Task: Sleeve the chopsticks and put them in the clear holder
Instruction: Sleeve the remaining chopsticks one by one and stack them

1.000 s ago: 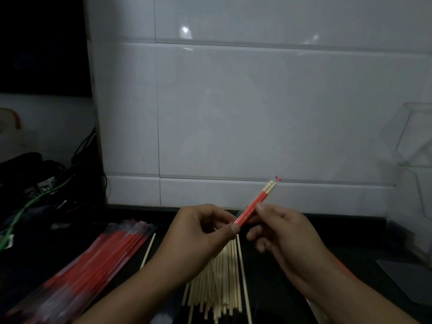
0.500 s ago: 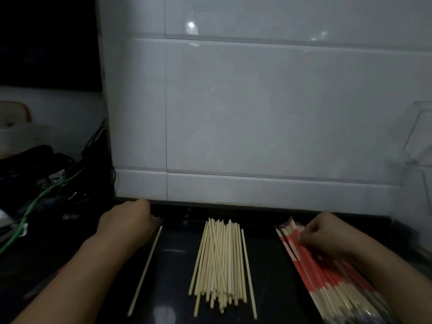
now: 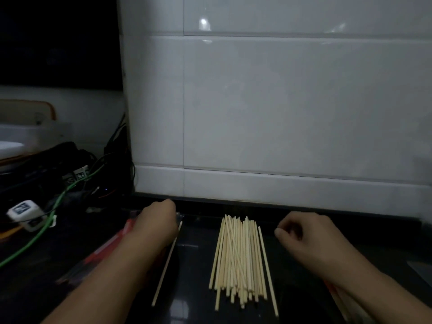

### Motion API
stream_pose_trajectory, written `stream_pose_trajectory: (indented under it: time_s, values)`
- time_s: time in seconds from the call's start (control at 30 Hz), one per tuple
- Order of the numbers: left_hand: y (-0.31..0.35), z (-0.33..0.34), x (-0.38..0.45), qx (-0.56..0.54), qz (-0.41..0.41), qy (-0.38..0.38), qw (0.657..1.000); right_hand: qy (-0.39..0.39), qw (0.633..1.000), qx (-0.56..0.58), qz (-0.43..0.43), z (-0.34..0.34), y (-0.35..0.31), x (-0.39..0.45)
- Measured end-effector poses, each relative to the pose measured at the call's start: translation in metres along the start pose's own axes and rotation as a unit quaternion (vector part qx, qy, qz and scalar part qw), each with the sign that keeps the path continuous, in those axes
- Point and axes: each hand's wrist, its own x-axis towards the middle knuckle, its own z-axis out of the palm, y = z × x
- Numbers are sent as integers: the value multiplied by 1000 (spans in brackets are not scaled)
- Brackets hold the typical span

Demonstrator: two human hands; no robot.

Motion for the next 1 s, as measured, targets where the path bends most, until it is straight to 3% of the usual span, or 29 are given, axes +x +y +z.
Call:
stream_pose_trajectory:
  time_s: [0.13,0.23,0.43,0.6,0.83,0.93,1.0]
  values:
    - [13,-3,-4,-96,8,8,995,-99,994,-16,-44,18,-15,-11]
    - [23,-8,-11,-230,46,20,972,-124,991,-20,-45,25,-14,-11]
    - [40,-23,-33,-516,55,-79,851,-160,986,-22,-39,23,-16,-13]
    - [49,-27,-39,-628,37,-104,770,-187,981,-47,-25,20,-18,-14]
    - [55,-29,-43,-609,89,-19,788,-221,973,-67,4,15,-25,-14]
    - [56,-28,-44,-564,119,32,817,-209,974,-84,-4,18,-27,-15]
    - [56,-25,-42,-503,151,108,844,-200,974,-101,-13,22,-30,-14]
